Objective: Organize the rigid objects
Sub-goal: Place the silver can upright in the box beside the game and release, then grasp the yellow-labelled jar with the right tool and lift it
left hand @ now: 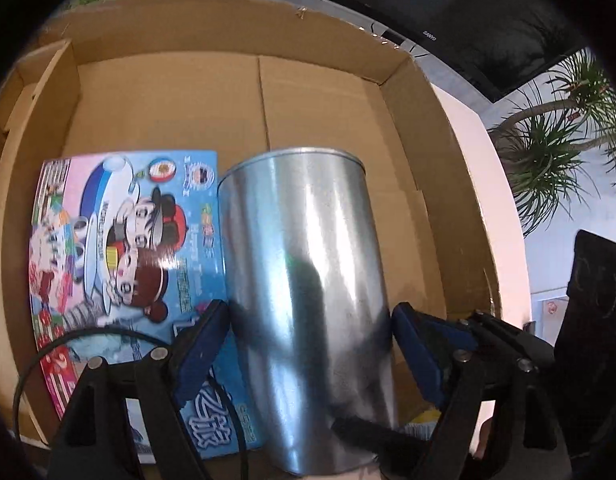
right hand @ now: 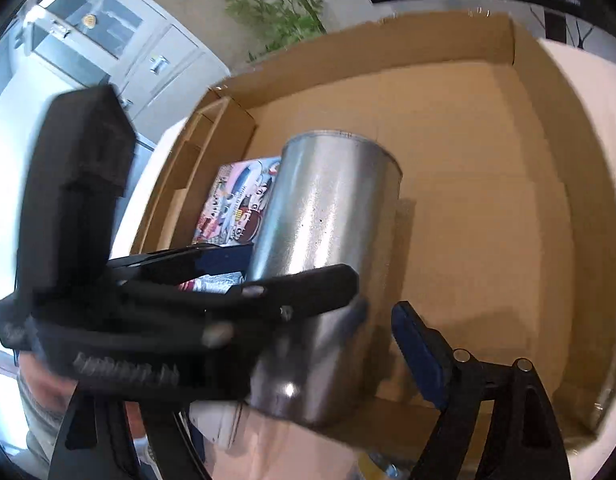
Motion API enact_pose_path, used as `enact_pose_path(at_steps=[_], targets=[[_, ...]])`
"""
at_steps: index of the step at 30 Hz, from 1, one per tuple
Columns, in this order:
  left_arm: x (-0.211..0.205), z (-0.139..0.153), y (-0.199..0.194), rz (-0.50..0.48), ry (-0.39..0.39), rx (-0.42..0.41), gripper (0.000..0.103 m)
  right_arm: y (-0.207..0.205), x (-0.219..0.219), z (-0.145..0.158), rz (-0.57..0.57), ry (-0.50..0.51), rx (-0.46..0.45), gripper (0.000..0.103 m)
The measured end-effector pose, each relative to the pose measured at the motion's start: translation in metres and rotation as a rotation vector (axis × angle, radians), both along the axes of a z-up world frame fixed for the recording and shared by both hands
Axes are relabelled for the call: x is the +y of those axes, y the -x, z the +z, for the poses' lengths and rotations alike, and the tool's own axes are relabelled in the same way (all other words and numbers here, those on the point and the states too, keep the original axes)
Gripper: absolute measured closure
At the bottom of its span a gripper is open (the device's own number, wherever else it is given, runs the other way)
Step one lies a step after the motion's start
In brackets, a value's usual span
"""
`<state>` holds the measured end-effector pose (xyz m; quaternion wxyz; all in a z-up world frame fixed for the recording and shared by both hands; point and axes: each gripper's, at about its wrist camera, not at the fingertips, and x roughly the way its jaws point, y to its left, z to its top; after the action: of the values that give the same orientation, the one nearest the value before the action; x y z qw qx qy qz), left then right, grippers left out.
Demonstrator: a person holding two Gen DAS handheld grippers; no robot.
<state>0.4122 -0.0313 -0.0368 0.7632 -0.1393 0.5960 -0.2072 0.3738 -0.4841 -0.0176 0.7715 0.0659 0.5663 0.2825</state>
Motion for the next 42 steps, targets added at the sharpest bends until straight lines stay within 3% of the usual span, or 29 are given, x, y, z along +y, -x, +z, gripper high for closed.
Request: enact_pose_path(at_steps=[1,6,9,11,12,15,17,20,22,23,24,25,26,27,29,30,31,32,33,35,39,42], targets=[[0.001,0.000,0.001,-0.007,-0.002,0.008,0.021,0.007,0.002,-0.001,-0.003,0.008,-0.005,0.036],[0.014,0.007,0.006,-0.002,0.014,0.007,0.029,0.015,0.010,-0.006,-0.003,-0.006,-0.010,0.034],[0.031,0.035,0.028,0.012,-0.015,-0.111,0.029,0.016,0.013,-0.004,-0.009,-0.001,-0.020,0.034],[0.048,0.065,0.055,0.040,-0.056,-0.237,0.029,0.020,0.011,-0.001,-0.023,0.006,-0.018,0.034],[0.057,0.078,0.066,0.059,-0.092,-0.303,0.029,0.023,0.011,0.002,-0.034,0.020,-0.027,0.032],[0.080,0.128,0.123,0.136,-0.291,-0.560,0.024,0.055,0.011,0.033,-0.035,0.036,-0.152,0.000],[0.091,0.152,0.165,0.182,-0.455,-0.714,0.013,0.088,0.010,0.057,-0.043,0.081,-0.280,0.000],[0.095,0.161,0.222,0.246,-0.667,-0.890,0.001,0.143,0.001,0.078,-0.104,0.160,-0.440,0.000],[0.094,0.155,0.244,0.270,-0.723,-0.929,0.001,0.179,-0.014,0.086,-0.149,0.170,-0.520,0.003],[0.094,0.149,0.254,0.292,-0.718,-0.934,0.001,0.199,-0.019,0.088,-0.164,0.179,-0.560,0.010],[0.095,0.141,0.267,0.308,-0.680,-0.937,0.010,0.212,-0.022,0.088,-0.169,0.197,-0.579,0.045],[0.093,0.136,0.275,0.310,-0.644,-0.939,0.027,0.222,-0.023,0.086,-0.174,0.229,-0.584,0.082],[0.090,0.129,0.280,0.302,-0.608,-0.922,0.085,0.231,-0.025,0.082,-0.185,0.263,-0.577,0.089],[0.089,0.121,0.284,0.297,-0.576,-0.878,0.098,0.238,-0.027,0.080,-0.188,0.271,-0.574,0.090],[0.094,0.108,0.290,0.312,-0.469,-0.802,0.100,0.258,-0.037,0.078,-0.178,0.283,-0.572,0.082],[0.093,0.104,0.294,0.310,-0.433,-0.783,0.100,0.264,-0.041,0.076,-0.173,0.285,-0.569,0.048],[0.090,0.100,0.299,0.311,-0.406,-0.772,0.100,0.270,-0.045,0.074,-0.175,0.281,-0.567,0.000],[0.087,0.095,0.303,0.314,-0.392,-0.761,0.089,0.279,-0.052,0.074,-0.190,0.260,-0.580,0.004],[0.086,0.091,0.306,0.315,-0.392,-0.749,0.051,0.283,-0.058,0.073,-0.197,0.253,-0.587,0.000],[0.079,0.083,0.309,0.345,-0.427,-0.723,0.000,0.282,-0.073,0.067,-0.205,0.233,-0.568,0.000],[0.074,0.067,0.315,0.341,-0.454,-0.691,0.001,0.252,-0.096,0.052,-0.233,0.161,-0.446,0.001],[0.074,0.058,0.315,0.337,-0.402,-0.646,0.001,0.213,-0.102,0.040,-0.239,0.113,-0.335,0.004]])
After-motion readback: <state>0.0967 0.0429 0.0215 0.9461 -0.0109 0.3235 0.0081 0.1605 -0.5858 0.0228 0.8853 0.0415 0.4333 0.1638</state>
